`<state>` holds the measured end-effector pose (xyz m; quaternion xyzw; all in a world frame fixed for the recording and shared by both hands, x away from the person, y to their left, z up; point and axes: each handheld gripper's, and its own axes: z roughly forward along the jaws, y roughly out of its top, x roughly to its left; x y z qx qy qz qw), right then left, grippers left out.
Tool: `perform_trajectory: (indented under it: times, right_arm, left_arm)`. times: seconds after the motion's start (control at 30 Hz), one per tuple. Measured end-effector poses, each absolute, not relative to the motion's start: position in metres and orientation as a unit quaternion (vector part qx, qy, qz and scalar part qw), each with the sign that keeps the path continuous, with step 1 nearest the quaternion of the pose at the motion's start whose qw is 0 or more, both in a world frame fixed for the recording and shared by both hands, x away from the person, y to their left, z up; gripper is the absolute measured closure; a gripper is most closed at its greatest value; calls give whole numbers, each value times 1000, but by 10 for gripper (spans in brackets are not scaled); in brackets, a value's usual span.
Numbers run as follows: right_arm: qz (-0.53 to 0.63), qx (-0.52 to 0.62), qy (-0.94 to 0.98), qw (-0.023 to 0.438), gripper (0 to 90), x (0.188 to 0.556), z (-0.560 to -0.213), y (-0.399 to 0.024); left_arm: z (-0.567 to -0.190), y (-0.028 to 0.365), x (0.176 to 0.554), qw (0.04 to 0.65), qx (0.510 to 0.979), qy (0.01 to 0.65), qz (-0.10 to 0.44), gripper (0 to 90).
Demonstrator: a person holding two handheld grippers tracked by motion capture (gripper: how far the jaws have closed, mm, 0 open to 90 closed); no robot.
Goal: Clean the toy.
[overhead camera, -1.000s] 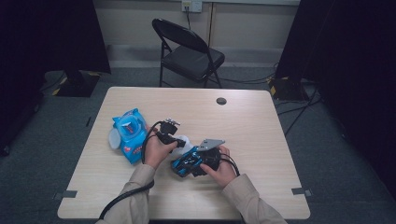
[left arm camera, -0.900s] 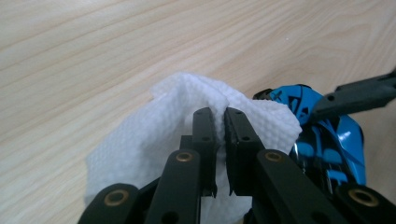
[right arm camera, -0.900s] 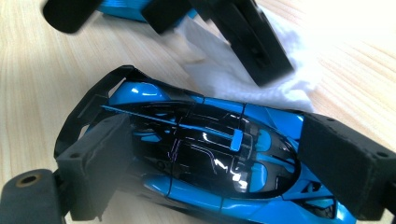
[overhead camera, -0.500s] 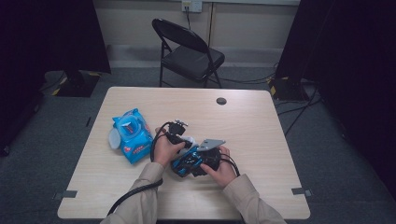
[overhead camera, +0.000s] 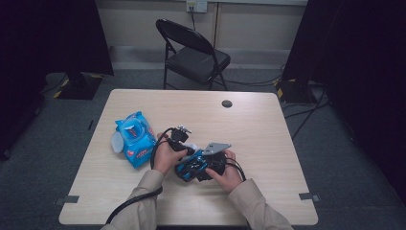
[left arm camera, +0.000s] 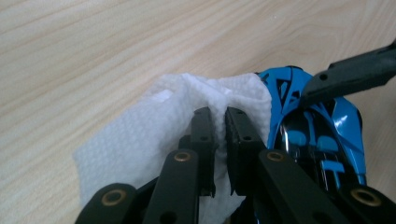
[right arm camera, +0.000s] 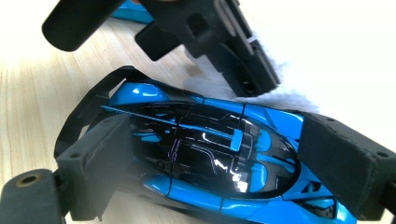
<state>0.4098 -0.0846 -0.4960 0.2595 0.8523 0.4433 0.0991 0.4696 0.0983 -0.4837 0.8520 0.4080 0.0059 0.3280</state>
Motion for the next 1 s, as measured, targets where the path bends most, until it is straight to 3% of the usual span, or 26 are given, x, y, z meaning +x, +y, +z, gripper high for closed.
perform_trajectory:
  times: [1.0]
  right_arm:
    - [443,259,852,99,99,410,-496,-85]
  left_arm:
    - [-478,130,445,298,870,392,0,823]
